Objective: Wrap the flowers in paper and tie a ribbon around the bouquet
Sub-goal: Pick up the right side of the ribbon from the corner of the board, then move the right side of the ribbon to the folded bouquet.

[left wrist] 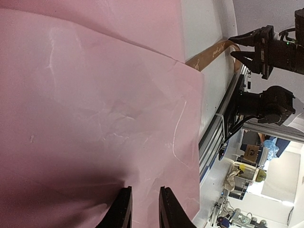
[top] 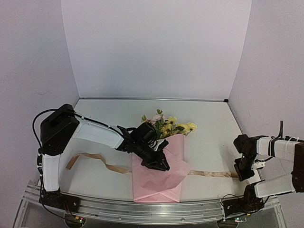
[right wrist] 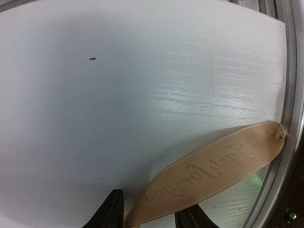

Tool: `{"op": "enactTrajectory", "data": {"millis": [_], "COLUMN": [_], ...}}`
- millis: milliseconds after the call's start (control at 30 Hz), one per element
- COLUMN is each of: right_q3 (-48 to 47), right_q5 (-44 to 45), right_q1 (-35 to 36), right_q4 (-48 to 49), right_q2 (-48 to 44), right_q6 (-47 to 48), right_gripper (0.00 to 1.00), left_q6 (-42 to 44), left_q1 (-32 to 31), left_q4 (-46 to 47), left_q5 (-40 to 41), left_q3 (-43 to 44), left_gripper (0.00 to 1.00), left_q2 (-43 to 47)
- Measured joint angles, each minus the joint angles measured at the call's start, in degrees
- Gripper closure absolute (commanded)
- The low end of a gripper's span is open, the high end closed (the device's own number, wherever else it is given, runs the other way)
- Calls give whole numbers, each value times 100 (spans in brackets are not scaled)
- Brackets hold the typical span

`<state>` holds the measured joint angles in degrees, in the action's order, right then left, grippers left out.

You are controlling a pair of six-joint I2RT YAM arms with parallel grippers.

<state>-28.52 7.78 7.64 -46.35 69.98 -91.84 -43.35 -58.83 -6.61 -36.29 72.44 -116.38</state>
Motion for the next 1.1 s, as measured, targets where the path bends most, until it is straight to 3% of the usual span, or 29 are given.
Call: {"op": "enactTrajectory", "data": {"millis": [100, 133, 400, 600, 733, 933, 1100], "right_q3": [-11, -12, -711, -1799, -2805, -4663, -5169], "right_q5": [-21, -36, 44, 279, 439, 555, 313], "right_q1": [0, 0, 284, 1577, 2439, 3271, 3760], "right_q4": [31, 33, -92, -164, -213, 48, 386], "right_q2": [56, 59, -494, -642, -123, 1397, 2126], "right_q6": [46, 40, 518, 633, 819, 1572, 1965], "right_gripper": [99, 100, 100, 100, 100, 100, 100], "left_q6": [1, 2, 7, 4, 11, 8, 4], "left_q1": [0, 0, 0, 0, 0, 0, 0], "left_q4": [-2, -2, -49, -105, -158, -310, -391], "left_q5": [0, 0, 8, 57, 111, 205, 293], "left_q3": [0, 0, 34, 81, 130, 176, 289], "left_gripper": [79, 79, 79, 78, 78, 78, 78], "left_q2": [0, 0, -36, -84, -103, -119, -166]}}
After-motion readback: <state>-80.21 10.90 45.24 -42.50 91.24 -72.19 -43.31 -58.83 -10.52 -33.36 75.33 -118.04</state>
